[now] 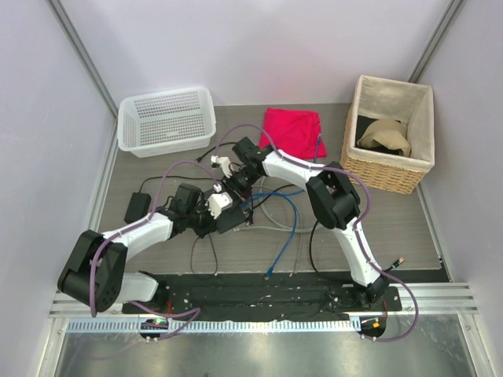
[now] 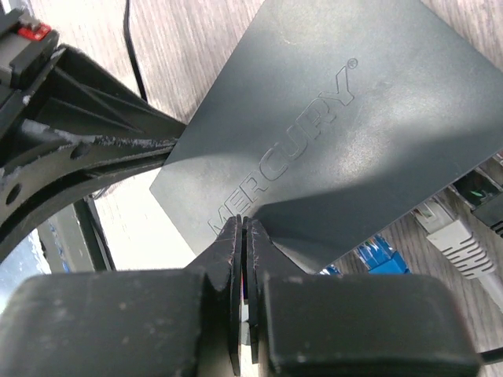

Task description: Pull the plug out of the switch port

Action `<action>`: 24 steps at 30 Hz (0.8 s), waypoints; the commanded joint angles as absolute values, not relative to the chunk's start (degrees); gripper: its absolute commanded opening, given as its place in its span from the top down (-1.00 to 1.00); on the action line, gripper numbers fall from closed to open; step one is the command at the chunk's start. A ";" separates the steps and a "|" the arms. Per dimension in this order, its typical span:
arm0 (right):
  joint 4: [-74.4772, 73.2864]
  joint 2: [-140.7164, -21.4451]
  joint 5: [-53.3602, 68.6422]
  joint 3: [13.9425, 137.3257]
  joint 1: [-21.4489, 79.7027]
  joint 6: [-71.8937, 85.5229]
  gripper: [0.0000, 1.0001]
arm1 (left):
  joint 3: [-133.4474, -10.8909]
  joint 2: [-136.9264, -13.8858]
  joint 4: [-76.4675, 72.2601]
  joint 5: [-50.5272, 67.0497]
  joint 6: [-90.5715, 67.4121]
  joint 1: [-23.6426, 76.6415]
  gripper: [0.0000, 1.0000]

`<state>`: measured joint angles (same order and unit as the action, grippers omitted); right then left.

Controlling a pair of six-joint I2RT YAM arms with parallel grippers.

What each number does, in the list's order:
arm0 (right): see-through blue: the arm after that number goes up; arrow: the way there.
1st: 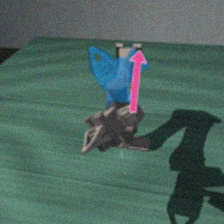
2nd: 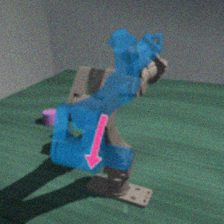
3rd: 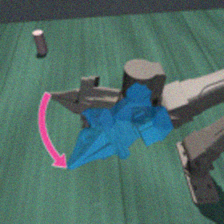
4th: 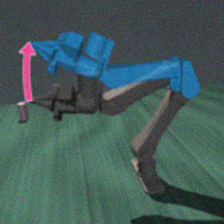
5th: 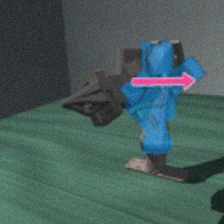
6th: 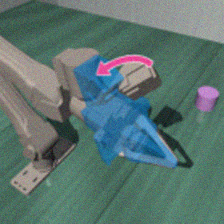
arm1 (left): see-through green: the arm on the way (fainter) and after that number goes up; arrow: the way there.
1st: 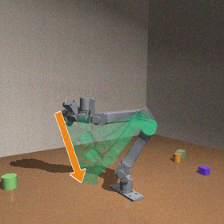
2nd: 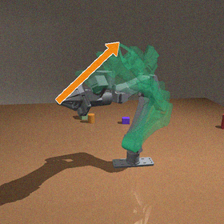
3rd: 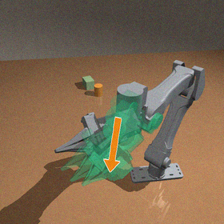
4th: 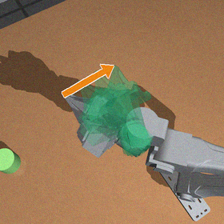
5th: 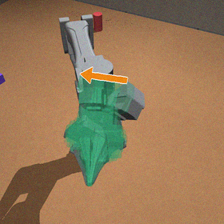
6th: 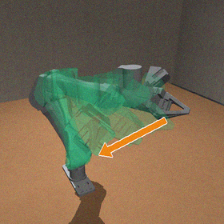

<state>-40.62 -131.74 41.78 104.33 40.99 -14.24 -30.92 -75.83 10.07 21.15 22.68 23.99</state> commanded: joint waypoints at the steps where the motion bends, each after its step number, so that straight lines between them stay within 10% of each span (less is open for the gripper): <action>1: -40.61 -136.67 22.61 100.02 42.71 -13.72 0.98 | -31.98 -76.12 17.30 17.75 24.61 23.47 1.00; 9: -40.34 -137.90 18.46 99.93 41.75 -10.90 0.98 | -39.55 -73.74 36.71 21.02 34.79 22.68 1.00; 24: -40.52 -137.64 24.25 100.99 41.13 -12.74 0.98 | -29.70 -70.83 26.72 13.97 44.82 15.56 1.00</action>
